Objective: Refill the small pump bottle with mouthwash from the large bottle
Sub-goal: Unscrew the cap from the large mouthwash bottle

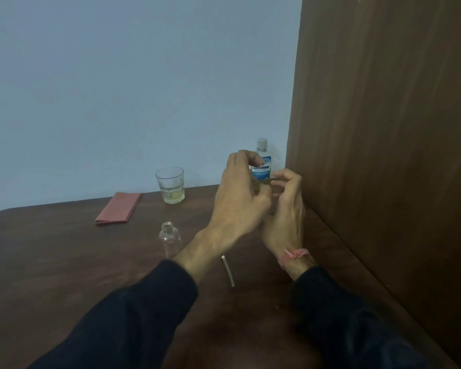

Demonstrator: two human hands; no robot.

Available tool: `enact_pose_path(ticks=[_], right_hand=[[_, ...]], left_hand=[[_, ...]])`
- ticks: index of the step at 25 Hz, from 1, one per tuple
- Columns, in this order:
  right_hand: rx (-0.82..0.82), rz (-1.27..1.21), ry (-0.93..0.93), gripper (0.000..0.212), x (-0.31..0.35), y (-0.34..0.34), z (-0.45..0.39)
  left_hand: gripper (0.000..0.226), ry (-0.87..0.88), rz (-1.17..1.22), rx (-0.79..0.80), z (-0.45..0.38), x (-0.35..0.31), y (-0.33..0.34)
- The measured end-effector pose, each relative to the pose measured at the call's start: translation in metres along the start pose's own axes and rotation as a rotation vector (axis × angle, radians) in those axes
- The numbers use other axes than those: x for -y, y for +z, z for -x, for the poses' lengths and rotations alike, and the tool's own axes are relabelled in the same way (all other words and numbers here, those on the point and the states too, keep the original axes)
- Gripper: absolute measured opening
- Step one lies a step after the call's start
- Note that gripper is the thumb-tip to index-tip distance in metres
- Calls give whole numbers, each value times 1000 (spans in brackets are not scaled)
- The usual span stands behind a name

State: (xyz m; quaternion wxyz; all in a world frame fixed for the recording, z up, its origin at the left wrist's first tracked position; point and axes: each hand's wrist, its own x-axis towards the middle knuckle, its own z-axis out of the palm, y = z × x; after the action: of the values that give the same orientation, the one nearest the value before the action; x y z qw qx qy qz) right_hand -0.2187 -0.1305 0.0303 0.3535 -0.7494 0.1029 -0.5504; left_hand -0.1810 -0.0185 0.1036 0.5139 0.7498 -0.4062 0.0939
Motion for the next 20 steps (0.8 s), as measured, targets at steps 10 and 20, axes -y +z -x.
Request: enact_pose_path(ticks=[10, 20], right_hand=[[228, 87, 454, 70, -98, 33, -88], [430, -62, 551, 89, -131, 69, -105]], left_hand=[[79, -511, 43, 8, -120, 71, 76], [59, -540, -41, 64, -169, 130, 113]])
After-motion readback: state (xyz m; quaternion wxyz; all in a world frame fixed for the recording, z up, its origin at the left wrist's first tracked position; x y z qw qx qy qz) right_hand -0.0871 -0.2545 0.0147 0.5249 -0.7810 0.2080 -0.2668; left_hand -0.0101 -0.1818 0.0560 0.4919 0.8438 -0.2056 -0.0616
